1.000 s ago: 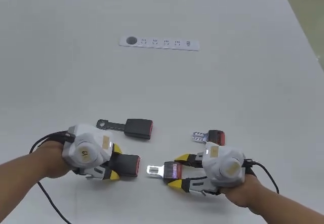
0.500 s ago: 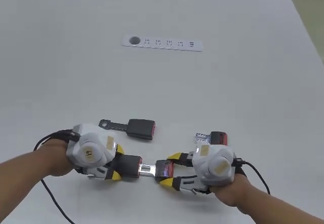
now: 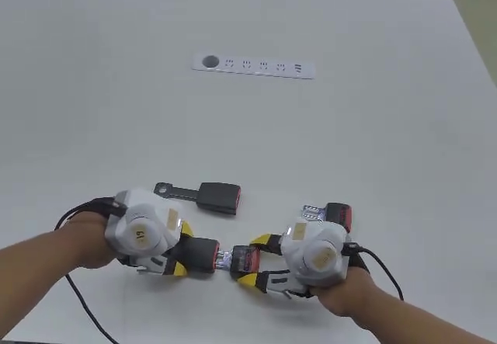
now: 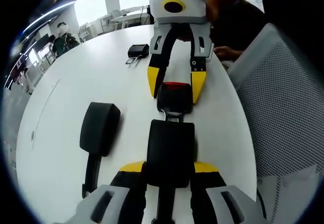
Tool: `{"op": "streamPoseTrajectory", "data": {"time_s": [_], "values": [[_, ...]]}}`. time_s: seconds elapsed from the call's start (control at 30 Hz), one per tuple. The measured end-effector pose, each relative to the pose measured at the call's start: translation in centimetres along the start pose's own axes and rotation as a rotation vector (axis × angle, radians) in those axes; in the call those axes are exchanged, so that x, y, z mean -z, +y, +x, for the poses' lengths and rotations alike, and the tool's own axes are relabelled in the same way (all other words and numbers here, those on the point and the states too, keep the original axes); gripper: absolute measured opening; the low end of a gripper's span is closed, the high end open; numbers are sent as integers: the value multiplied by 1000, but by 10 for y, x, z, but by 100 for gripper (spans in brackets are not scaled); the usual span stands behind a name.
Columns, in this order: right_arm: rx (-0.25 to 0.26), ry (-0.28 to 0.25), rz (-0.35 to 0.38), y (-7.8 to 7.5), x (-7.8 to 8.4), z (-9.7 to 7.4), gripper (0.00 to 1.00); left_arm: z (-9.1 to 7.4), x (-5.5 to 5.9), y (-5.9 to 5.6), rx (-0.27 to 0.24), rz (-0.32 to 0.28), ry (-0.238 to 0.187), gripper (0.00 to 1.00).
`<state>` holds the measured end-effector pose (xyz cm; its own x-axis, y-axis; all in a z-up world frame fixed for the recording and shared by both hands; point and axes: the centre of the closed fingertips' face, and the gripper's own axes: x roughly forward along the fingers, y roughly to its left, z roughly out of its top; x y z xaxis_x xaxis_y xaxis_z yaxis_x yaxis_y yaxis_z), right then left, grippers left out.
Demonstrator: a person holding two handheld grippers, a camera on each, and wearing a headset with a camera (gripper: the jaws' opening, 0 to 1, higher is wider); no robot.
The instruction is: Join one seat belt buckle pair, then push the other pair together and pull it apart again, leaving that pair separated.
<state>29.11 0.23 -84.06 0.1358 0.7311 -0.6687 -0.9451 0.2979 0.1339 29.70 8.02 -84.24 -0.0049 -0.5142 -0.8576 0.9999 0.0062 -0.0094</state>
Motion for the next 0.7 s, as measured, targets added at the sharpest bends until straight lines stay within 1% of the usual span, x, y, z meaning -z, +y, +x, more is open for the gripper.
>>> {"op": "streamPoseTrajectory", "data": {"time_s": [0.2, 0.3, 0.33, 0.5, 0.57, 0.6, 0.63, 0.67, 0.7], "values": [[10, 19, 17, 1, -4, 5, 34, 0, 1, 0, 1, 4, 9, 34], [13, 20, 18, 2, -6, 7, 34, 0, 0, 0, 6, 18, 16, 34], [11, 15, 29, 2, -7, 9, 34, 1, 0, 0, 12, 29, 21, 34], [0, 26, 28, 3, -12, 14, 34, 1, 1, -1, 24, 51, 36, 33], [-12, 36, 25, 4, -14, 16, 34, 1, 0, -2, 31, 65, 43, 33], [8, 67, 6, 1, -13, 14, 34, 1, 1, -2, 36, 71, 47, 33], [-13, 65, 7, 4, -15, 15, 34, 1, 0, -1, 32, 68, 41, 33], [-13, 71, 19, 3, -15, 15, 34, 1, 0, -1, 34, 71, 39, 33], [-12, 77, 15, 3, -16, 16, 34, 1, 0, -1, 35, 76, 41, 33]]}}
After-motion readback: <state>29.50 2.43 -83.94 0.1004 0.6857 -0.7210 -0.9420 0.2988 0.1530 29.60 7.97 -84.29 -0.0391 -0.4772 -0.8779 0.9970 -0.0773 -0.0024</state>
